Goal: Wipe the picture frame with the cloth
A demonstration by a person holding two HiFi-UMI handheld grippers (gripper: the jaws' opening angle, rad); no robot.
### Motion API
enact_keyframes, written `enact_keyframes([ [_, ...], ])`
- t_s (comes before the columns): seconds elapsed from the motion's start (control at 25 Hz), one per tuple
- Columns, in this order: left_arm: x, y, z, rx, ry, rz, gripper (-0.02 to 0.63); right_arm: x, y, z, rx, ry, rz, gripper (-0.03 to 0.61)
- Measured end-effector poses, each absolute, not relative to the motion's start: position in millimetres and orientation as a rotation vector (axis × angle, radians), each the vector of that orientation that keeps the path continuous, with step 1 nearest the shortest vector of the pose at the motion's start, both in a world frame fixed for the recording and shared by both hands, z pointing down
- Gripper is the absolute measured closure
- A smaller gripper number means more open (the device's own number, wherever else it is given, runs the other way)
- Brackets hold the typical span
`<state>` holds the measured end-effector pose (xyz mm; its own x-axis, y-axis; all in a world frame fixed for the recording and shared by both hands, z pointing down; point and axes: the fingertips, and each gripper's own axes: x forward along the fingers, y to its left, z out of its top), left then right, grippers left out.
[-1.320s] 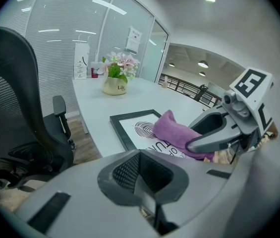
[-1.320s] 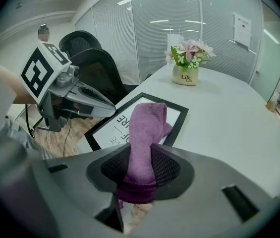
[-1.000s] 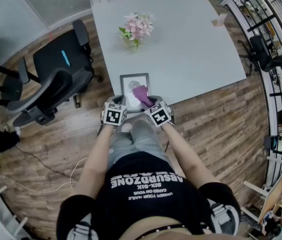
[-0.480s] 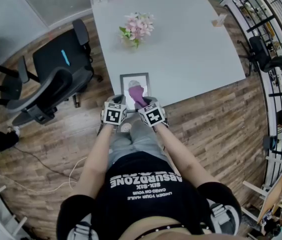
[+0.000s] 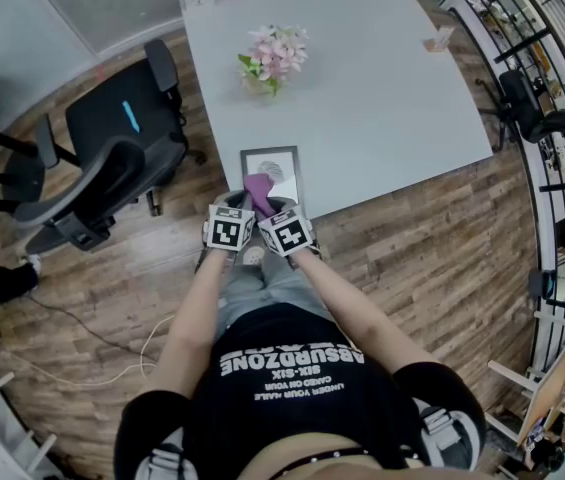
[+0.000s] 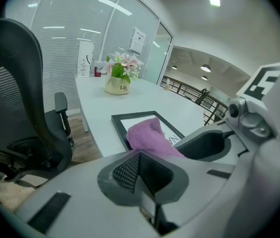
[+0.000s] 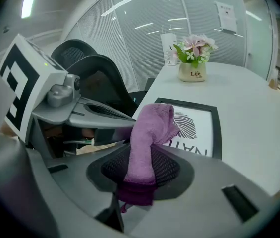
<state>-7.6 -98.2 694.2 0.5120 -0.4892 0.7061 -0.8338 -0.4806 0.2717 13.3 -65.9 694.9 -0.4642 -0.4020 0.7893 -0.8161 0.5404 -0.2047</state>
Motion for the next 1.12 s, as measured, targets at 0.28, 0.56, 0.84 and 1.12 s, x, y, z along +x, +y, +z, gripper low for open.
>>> enact_keyframes([
  [0.28, -6.8, -97.4, 695.7, 2.162, -1.075, 0.762, 0.600, 11.5, -63.2, 696.9, 0.919, -2.083, 0.606, 0.446],
  [0.56, -6.2, -97.1, 695.9, 2.166, -1.063, 0.768, 0.598, 11.5, -63.8, 697.9, 0.889, -2.095, 0.583, 0.448],
  [0.84, -7.0, -98.2, 696.4, 2.166, -1.059, 0.758, 0.598, 10.5, -63.5, 700.4, 0.895, -2.089, 0.555, 0.448],
  [1.12, -7.3, -97.3, 696.1, 2.166, -1.056, 0.753, 0.598, 9.4, -63.3, 699.8, 0.894, -2.092, 0.554, 0.449],
])
